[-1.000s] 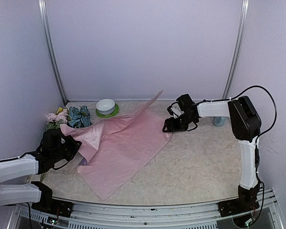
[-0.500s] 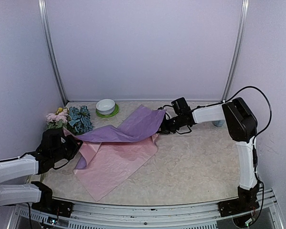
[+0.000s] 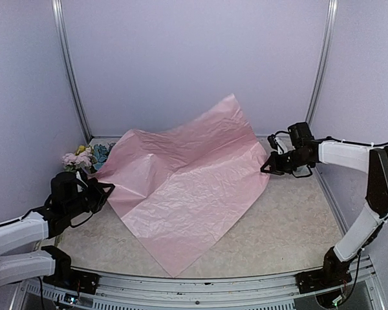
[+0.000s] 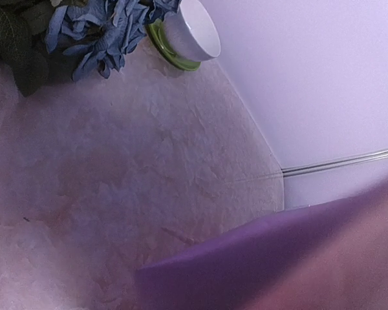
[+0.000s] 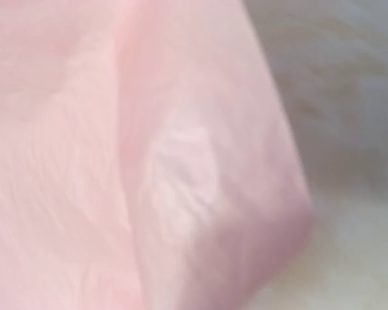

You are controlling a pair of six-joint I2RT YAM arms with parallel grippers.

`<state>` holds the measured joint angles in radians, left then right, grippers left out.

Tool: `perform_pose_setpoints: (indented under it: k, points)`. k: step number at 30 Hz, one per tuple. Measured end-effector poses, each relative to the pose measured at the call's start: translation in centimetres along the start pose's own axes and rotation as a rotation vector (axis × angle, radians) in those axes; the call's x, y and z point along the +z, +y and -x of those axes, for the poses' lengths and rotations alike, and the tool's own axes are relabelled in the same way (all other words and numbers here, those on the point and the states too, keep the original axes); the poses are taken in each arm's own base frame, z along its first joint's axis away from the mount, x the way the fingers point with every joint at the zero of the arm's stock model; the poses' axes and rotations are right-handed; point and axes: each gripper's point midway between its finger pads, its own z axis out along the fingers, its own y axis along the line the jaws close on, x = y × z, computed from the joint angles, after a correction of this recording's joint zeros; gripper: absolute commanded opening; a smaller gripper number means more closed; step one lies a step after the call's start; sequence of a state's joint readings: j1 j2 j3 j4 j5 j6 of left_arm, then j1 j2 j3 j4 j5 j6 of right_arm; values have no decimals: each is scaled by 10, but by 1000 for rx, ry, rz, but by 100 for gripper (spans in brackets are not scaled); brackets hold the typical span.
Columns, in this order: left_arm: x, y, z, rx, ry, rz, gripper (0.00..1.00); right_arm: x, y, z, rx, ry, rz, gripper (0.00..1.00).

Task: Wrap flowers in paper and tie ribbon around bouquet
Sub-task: Unfold the folded wrapping paper at the center of the board.

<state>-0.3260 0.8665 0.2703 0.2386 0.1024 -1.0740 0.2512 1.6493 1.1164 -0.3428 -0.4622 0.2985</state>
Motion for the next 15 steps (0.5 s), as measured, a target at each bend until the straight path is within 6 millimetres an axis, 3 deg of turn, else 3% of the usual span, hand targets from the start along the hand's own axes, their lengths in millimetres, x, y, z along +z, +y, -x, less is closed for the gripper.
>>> perform_pose_setpoints:
  k: [4, 8, 13, 15]
  points:
    - [8, 6, -9, -32, 51, 28, 0, -35, -15, -23, -1, 34, -78, 0]
    - [16, 16, -23, -48, 107, 67, 0, -58, -18, -35, -22, 57, -134, 0]
    - [27, 23, -42, -46, 186, 108, 1, -69, -34, -45, -13, 92, -213, 0]
    - [32, 30, -48, -48, 218, 135, 9, -70, -40, -50, -8, 114, -245, 0]
